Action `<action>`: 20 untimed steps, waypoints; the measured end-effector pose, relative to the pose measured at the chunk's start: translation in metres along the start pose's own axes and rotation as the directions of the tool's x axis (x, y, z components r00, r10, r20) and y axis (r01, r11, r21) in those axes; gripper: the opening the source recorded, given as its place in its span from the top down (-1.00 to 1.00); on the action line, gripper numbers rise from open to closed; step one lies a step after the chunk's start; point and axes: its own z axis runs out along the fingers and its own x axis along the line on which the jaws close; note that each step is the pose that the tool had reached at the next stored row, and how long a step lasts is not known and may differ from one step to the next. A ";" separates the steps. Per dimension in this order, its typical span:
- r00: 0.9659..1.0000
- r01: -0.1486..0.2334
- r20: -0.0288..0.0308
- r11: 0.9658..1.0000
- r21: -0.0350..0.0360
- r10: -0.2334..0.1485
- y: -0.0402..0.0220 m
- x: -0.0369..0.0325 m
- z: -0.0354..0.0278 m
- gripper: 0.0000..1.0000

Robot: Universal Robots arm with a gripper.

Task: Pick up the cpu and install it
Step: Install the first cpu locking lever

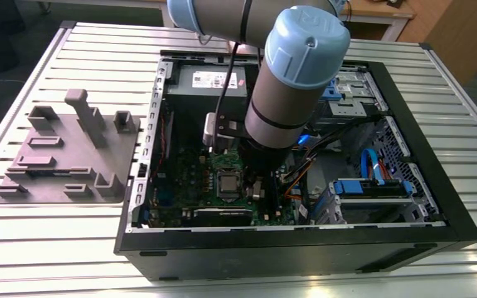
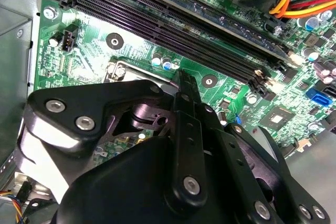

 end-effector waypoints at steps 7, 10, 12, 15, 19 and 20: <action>1.000 0.000 0.000 1.000 0.000 0.000 -0.0017 -0.0002 0.0003 0.80; 1.000 0.001 0.000 1.000 0.000 -0.001 -0.0020 -0.0002 0.0006 0.80; 1.000 0.001 0.000 1.000 0.000 -0.001 -0.0022 -0.0002 0.0009 0.80; 1.000 0.001 0.000 1.000 0.000 -0.001 -0.0026 -0.0003 0.0012 0.80; 1.000 0.001 0.000 1.000 0.000 -0.001 -0.0033 -0.0003 0.0016 0.80; 1.000 0.001 0.000 1.000 0.000 -0.001 -0.0035 -0.0004 0.0018 0.80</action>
